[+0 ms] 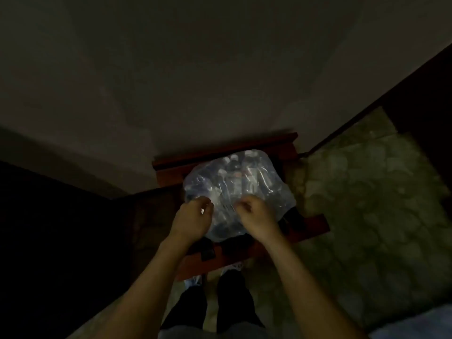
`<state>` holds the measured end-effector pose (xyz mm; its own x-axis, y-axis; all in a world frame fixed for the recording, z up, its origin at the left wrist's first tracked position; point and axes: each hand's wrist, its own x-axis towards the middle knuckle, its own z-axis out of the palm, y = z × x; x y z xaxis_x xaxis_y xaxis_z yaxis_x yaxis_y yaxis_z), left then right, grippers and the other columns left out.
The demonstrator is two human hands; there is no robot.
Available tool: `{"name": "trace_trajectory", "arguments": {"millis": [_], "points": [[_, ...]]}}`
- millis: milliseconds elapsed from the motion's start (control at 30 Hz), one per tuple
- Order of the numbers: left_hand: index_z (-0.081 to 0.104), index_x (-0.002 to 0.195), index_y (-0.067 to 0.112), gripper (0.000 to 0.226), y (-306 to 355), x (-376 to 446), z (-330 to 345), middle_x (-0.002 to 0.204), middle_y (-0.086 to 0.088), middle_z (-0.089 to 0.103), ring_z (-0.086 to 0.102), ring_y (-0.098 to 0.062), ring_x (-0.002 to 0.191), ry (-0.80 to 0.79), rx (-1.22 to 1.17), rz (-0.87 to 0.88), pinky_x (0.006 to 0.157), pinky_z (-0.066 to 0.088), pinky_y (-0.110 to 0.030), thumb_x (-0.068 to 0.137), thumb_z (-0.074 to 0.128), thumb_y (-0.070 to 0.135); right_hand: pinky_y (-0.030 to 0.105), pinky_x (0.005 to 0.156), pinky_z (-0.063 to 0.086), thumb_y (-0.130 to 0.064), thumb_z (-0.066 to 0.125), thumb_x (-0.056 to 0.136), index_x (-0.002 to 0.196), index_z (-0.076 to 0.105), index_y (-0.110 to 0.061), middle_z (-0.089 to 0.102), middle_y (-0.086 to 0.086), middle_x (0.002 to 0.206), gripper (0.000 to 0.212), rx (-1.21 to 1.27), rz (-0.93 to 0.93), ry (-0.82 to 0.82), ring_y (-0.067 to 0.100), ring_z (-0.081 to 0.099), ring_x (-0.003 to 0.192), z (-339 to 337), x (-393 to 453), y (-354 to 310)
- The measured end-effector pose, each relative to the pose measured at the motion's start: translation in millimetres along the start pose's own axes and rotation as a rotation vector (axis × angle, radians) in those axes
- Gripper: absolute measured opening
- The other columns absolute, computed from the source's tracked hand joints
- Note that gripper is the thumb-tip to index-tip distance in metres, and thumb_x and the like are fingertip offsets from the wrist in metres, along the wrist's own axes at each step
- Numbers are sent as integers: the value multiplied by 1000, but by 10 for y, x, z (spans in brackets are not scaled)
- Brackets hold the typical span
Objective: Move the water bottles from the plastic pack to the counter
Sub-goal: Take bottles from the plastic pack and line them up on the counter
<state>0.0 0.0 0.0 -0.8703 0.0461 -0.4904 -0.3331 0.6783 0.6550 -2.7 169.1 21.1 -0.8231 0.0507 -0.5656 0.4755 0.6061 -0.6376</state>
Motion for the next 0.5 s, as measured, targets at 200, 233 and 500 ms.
{"name": "trace_trajectory", "arguments": {"millis": [200,233,500], "points": [[66,115,14,26,-281,453,395,101,-11,69,66,-26,83,130,35,-244,69,56,-38,97,47,14,45,85,54,-31,53,94,105,64,-14,68,7,93,23,-2,65,-37,22,64,87,85,461,155],[66,114,15,26,-356,519,463,98,-10,69,65,-25,79,154,53,-289,65,53,-35,96,47,13,43,86,54,-31,52,94,105,64,-14,68,7,97,23,-21,73,-42,22,63,89,107,525,196],[57,124,9,34,-759,916,757,118,-18,62,64,-35,102,38,117,-475,74,50,-36,93,56,21,33,83,50,-31,53,94,111,64,-8,67,5,104,30,-38,102,-93,22,63,96,302,661,499]]}}
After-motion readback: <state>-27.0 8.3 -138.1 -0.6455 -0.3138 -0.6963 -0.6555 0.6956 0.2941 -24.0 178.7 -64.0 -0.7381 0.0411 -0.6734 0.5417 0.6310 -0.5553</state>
